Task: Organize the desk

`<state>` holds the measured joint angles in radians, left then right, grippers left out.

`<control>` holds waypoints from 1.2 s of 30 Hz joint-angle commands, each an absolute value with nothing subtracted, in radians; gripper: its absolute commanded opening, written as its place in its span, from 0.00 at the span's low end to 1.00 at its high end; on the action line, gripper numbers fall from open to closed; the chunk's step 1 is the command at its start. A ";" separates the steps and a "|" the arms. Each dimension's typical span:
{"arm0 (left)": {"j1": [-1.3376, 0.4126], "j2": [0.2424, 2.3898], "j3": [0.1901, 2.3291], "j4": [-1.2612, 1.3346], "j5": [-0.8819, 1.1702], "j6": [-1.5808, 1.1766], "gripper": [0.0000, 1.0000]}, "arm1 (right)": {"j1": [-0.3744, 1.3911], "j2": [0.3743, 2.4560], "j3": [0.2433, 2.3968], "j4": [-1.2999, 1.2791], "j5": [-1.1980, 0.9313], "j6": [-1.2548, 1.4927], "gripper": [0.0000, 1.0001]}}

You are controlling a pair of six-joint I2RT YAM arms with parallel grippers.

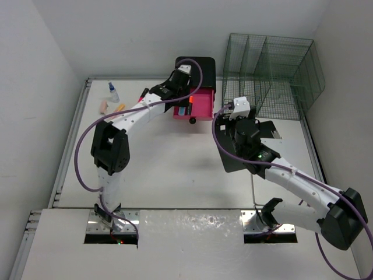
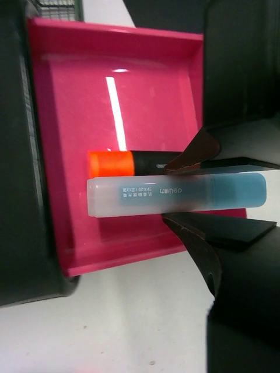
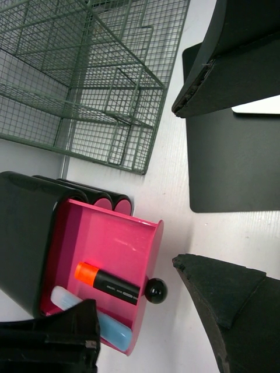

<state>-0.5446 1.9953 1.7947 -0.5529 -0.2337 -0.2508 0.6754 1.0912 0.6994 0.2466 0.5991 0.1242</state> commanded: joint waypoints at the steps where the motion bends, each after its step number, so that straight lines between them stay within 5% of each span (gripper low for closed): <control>1: -0.546 2.009 1.870 -0.514 -0.287 -0.244 0.00 | 0.669 1.065 0.690 0.290 0.609 0.126 0.96; 22: -0.541 2.137 1.982 -0.566 -0.376 -0.276 0.00 | 0.669 1.055 0.681 0.304 0.609 0.117 0.96; 32: -0.540 2.111 2.000 -0.569 -0.387 -0.244 0.38 | 0.669 1.055 0.681 0.305 0.600 0.118 0.96; 36: -0.540 2.111 2.003 -0.577 -0.397 -0.235 0.44 | 0.669 1.051 0.681 0.305 0.600 0.120 0.95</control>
<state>-0.5484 2.1414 1.9579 -0.5877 -0.3702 -0.2478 0.6754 1.0714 0.6819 0.2596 0.5999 0.1234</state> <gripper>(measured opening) 0.431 0.959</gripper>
